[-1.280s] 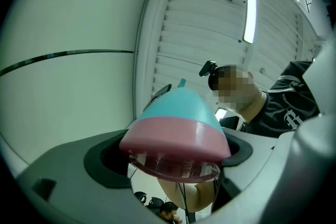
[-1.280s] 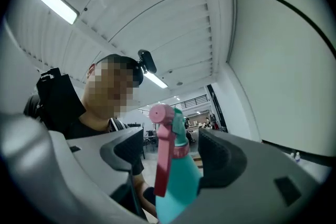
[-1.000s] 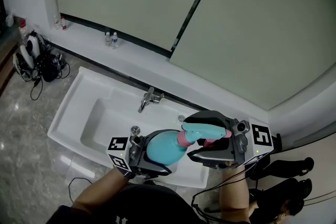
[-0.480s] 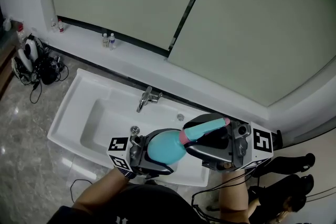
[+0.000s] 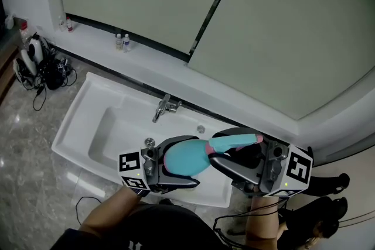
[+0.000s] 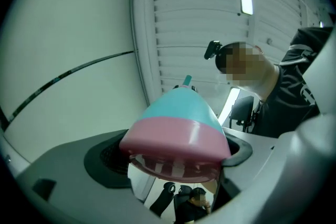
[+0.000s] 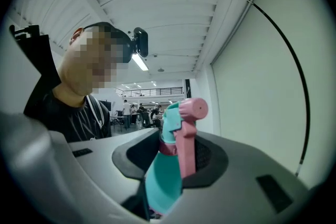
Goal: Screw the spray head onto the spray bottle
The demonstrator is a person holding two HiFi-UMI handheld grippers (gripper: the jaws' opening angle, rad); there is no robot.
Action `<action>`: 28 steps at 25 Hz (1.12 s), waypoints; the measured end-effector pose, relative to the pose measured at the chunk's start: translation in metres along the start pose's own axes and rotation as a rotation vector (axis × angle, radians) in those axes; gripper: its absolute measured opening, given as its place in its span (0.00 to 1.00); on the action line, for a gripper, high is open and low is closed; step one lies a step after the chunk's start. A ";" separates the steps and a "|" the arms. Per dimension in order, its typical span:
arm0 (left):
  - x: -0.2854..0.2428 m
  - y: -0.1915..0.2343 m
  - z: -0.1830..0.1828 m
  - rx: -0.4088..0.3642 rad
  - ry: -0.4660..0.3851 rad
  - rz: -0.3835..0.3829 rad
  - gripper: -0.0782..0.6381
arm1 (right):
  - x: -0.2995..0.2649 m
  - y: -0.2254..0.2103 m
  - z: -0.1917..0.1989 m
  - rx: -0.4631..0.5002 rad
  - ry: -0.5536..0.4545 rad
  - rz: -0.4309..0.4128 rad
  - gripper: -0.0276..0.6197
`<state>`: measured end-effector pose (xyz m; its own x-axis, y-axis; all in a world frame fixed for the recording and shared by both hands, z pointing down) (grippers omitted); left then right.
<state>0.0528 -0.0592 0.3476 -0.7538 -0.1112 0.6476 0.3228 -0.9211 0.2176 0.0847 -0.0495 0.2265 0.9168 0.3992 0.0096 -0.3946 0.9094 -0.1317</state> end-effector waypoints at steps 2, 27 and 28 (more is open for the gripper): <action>0.001 0.003 0.000 -0.043 0.021 -0.047 0.77 | 0.003 -0.003 0.002 -0.018 0.007 0.051 0.25; -0.001 0.040 0.019 -0.199 0.060 -0.371 0.77 | 0.023 -0.048 0.021 -0.125 -0.059 0.782 0.25; -0.002 0.038 0.018 -0.190 0.053 -0.357 0.77 | 0.023 -0.046 0.020 -0.120 -0.062 0.781 0.25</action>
<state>0.0770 -0.0873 0.3675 -0.8295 0.2134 0.5162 -0.0722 -0.9574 0.2797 0.1226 -0.0797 0.2525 0.3705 0.9258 -0.0752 -0.9100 0.3456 -0.2289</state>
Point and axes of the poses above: the fingertips, and each gripper's own axes: x backward along the fingers, y to its left, z out of its underside, the point moved 3 cm from there along x, backward along the fingers, and after that the axes turned 4 degrees about -x, right-handed, at the moved point
